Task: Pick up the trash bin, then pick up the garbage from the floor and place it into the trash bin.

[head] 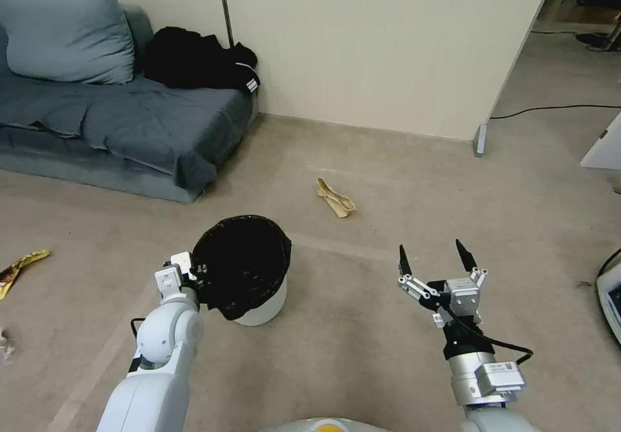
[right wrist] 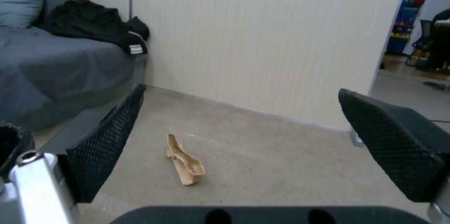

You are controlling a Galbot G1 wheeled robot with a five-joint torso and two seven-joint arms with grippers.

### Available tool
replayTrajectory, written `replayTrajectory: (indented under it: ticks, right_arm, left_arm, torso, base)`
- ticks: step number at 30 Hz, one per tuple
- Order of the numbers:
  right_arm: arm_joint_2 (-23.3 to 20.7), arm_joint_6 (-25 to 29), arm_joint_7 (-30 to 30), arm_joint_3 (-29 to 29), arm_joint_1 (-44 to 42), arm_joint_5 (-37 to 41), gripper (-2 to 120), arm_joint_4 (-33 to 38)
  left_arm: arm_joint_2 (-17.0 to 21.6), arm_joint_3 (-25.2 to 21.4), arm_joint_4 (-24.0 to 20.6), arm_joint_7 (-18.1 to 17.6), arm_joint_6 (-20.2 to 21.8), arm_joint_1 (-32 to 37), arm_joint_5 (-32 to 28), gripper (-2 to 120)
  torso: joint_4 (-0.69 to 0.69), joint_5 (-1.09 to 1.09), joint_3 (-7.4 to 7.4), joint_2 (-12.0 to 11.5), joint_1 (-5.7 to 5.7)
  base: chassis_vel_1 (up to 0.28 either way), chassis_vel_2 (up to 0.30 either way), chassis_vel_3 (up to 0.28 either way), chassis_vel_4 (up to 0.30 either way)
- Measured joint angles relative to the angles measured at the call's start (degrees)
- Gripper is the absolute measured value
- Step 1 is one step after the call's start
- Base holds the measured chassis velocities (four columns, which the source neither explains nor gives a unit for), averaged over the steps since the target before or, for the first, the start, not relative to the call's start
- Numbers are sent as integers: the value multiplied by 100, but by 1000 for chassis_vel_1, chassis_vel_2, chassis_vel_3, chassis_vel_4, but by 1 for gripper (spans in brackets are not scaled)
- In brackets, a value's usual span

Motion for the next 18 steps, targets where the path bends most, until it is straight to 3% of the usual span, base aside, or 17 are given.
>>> replayTrajectory:
  ticks: [15, 18]
  right_arm:
    - [-3, -1, 126, -18, 5, -288, 100, 57]
    - [-22, 84, 103, -12, 51, -125, 100, 59]
  left_arm:
    - [-100, -149, -265, 0, 3, 180, 16, 5]
    - [-104, -175, -482, -8, 19, 211, 24, 4]
  torso:
    - [-2, -6, 1, -1, 0]
    - [-1, -2, 1, 0, 0]
  base:
    - [0, 0, 0, 0]
    - [0, 0, 0, 0]
